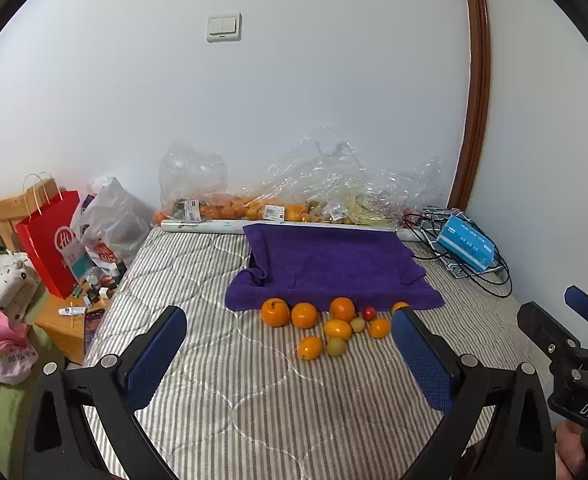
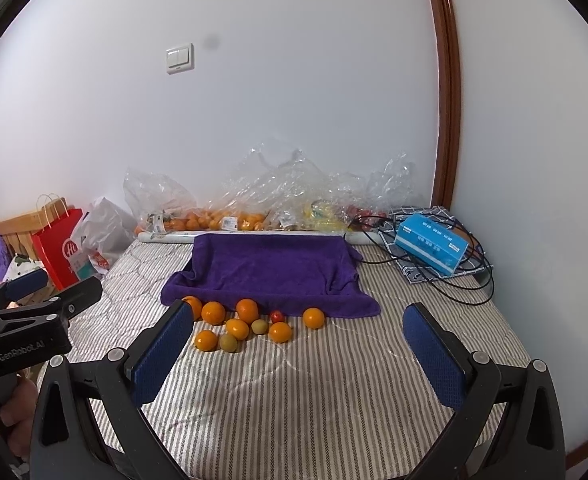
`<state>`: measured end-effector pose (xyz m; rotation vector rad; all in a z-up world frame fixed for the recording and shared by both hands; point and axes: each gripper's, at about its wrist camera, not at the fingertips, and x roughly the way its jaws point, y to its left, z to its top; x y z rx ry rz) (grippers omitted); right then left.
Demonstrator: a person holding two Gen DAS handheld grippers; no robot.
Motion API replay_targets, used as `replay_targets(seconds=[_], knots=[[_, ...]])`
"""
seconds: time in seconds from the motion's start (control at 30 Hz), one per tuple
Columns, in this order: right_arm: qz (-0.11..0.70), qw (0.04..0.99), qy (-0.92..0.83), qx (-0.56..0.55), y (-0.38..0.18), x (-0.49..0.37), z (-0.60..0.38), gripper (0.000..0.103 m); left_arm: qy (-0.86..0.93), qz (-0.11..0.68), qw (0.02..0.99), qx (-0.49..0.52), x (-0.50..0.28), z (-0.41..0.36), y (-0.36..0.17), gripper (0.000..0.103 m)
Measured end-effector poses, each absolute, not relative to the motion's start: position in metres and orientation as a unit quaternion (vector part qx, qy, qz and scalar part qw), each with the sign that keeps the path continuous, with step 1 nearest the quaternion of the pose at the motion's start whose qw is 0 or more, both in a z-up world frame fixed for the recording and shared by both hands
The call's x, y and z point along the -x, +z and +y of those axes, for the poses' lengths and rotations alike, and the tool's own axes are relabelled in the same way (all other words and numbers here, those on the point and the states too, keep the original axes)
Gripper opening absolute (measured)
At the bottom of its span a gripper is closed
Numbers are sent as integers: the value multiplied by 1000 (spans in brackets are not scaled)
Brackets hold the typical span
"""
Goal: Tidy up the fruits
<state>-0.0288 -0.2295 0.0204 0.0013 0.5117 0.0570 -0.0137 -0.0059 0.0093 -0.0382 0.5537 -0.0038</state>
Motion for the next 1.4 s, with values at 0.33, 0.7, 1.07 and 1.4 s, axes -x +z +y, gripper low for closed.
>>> replay_targets(seconds=[0.33, 0.7, 1.07, 1.4], knots=[[270, 963, 17, 10, 11, 6, -220, 103, 13, 279, 960, 23, 1, 5, 6, 103], [271, 962, 17, 16, -5, -25, -222, 103, -4, 293, 956, 16, -36, 18, -9, 103], [327, 944, 34, -28, -69, -96, -248, 103, 9, 326, 945, -19, -104, 13, -60, 102], [375, 926, 29, -36, -118, -135, -251, 92, -8, 367, 930, 1, -147, 14, -102, 97]])
